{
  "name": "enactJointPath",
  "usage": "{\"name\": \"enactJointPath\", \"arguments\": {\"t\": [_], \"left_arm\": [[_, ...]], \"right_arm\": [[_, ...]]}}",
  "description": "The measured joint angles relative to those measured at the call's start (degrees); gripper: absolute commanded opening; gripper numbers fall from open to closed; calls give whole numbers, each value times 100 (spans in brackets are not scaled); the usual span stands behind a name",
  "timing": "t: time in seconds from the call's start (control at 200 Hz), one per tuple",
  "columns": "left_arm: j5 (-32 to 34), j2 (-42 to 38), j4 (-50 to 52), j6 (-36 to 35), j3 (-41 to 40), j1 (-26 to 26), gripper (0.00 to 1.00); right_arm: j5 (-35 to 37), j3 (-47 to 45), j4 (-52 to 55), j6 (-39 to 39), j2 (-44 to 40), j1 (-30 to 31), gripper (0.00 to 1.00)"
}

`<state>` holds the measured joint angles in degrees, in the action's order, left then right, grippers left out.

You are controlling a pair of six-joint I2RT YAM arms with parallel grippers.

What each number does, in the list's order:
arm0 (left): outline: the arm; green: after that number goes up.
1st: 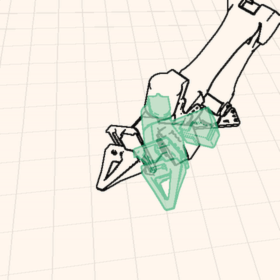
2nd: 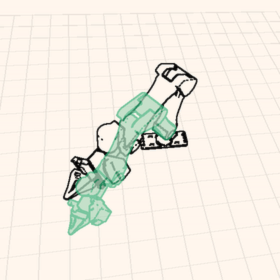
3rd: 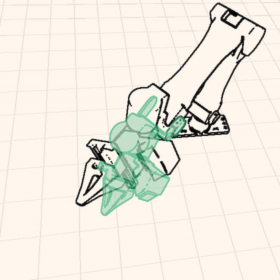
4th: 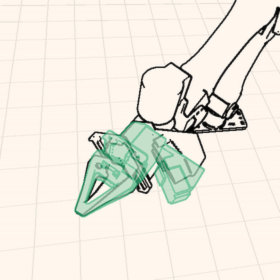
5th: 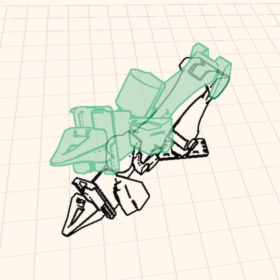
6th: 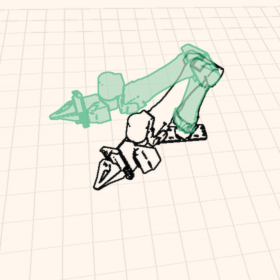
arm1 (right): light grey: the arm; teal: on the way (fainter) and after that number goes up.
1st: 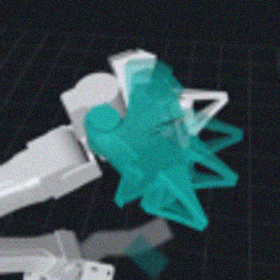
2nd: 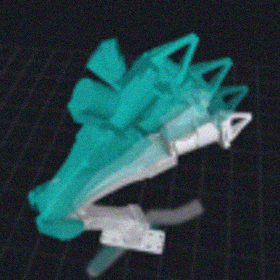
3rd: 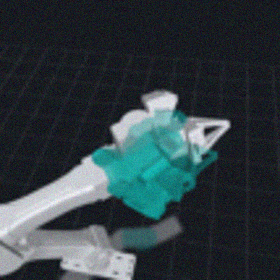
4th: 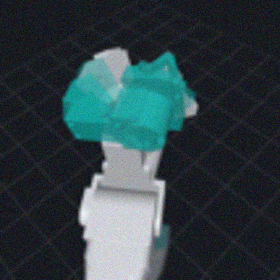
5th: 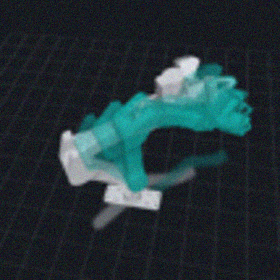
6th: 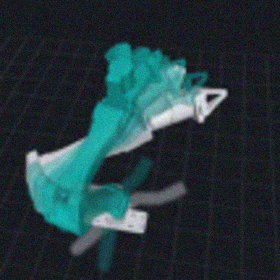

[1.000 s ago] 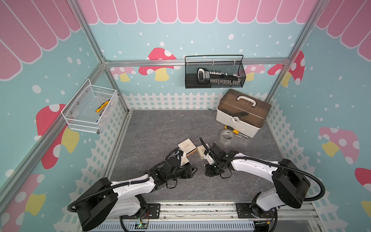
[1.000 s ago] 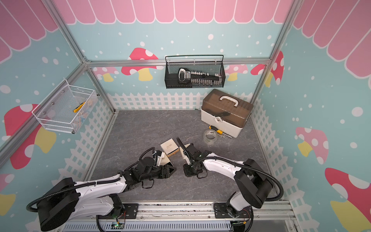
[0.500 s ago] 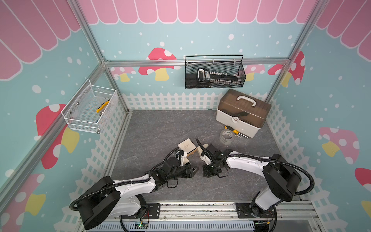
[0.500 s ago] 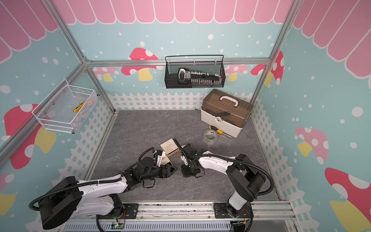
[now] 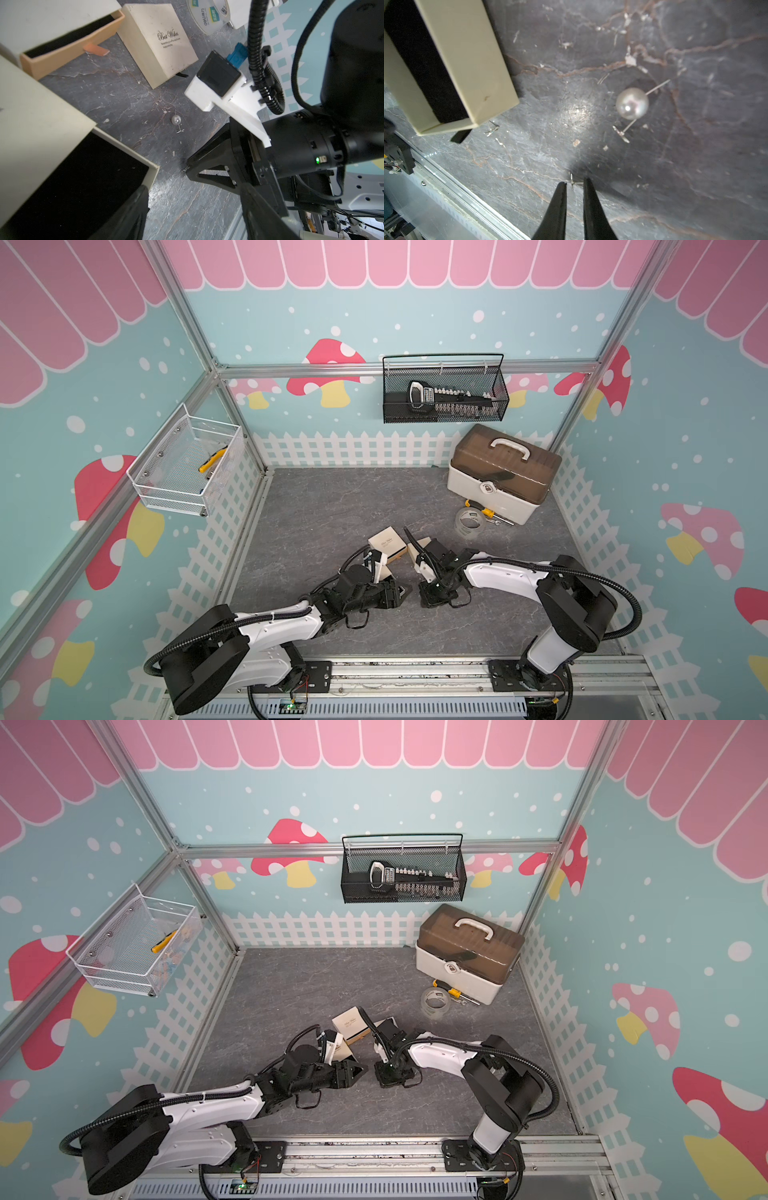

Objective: Place the earrings into the drawer-style jewelry box
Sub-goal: Pick up the earring from the center of the board, then adjust the jewelry box at the center of the board.

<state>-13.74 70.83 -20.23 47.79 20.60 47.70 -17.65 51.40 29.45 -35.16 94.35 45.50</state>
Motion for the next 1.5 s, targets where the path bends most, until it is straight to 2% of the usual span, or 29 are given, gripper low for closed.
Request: {"name": "enactJointPath", "arguments": {"t": [0.61, 0.78, 0.951, 1.126, 1.296, 1.501], "left_arm": [[26, -74, 212, -26, 0, -9, 71], [48, -337, 437, -74, 0, -129, 71], [63, -837, 898, -208, 7, -616, 71], [-94, -1226, 1283, -348, 17, -1414, 69], [-389, -1180, 1423, -450, 55, -1963, 67], [-658, -758, 1360, -535, 199, -2262, 68]], "right_arm": [[-33, 2, -101, -87, 0, 0, 0], [4, -4, -94, -190, -170, 0, 0], [7, -42, -197, -466, -699, 0, 0], [-111, -153, -828, -1106, -1023, 0, 0], [-291, -321, -1670, -1934, -1008, 0, 0], [-310, -339, -2411, -2682, -782, 39, 0]]}}
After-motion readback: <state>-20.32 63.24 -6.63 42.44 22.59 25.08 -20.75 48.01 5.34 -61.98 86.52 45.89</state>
